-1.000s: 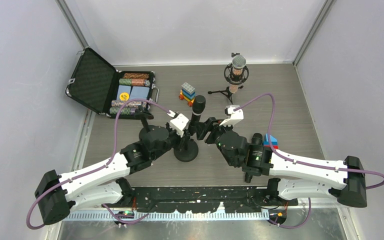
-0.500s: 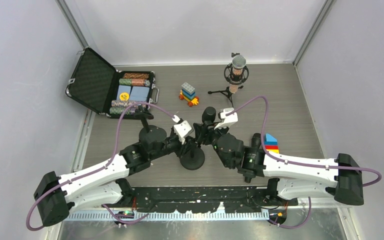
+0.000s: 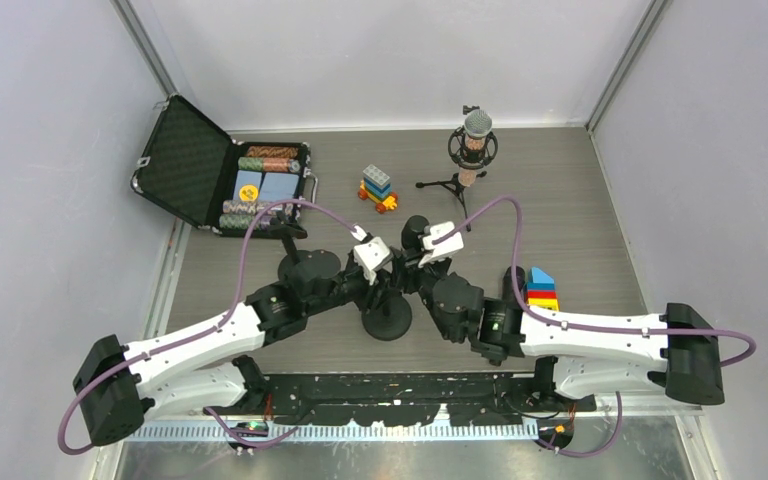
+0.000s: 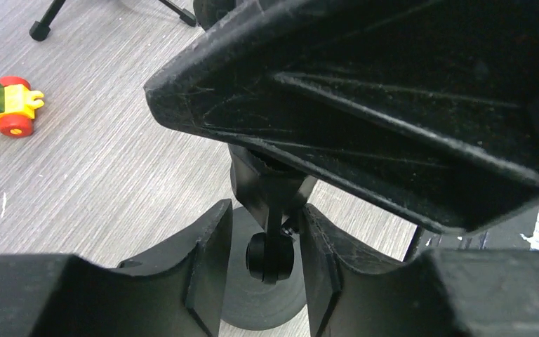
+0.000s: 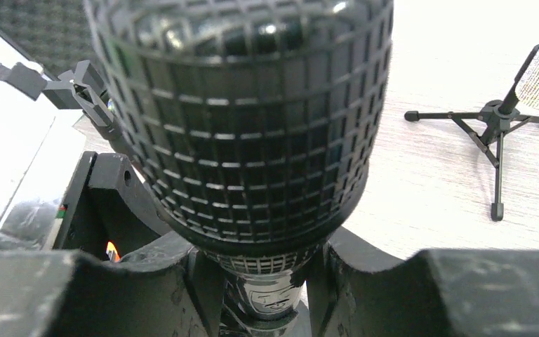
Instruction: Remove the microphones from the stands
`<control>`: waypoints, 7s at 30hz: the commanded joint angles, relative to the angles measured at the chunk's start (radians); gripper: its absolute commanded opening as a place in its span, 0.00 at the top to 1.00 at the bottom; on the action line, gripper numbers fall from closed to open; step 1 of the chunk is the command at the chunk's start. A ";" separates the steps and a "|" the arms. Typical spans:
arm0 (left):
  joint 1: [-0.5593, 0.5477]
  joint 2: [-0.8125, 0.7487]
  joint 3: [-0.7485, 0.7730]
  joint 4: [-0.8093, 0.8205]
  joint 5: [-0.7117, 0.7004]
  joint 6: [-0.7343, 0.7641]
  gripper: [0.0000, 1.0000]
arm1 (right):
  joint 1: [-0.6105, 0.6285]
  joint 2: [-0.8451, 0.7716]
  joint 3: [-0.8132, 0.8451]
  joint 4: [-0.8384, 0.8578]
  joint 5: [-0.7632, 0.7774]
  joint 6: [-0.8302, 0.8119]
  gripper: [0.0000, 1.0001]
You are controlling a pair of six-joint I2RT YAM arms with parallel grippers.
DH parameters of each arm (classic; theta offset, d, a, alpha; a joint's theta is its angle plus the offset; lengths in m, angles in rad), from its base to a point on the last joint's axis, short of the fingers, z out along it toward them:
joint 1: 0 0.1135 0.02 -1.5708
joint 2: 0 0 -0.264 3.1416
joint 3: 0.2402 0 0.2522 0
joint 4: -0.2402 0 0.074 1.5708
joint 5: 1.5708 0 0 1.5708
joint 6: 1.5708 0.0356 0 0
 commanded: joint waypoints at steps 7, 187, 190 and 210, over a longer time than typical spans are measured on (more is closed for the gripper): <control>-0.004 0.017 0.034 0.028 -0.078 -0.044 0.95 | 0.060 -0.041 -0.007 0.224 0.040 0.016 0.99; -0.002 -0.233 0.052 -0.149 -0.301 -0.063 0.00 | -0.912 0.265 0.048 -0.977 -0.787 0.423 0.43; -0.002 -0.245 0.053 -0.152 -0.308 -0.059 0.00 | -0.912 0.202 0.030 -0.914 -0.893 0.440 0.43; -0.002 -0.371 0.111 -0.193 -0.313 -0.047 0.00 | -0.439 -0.041 -0.341 -0.217 -1.088 0.964 0.45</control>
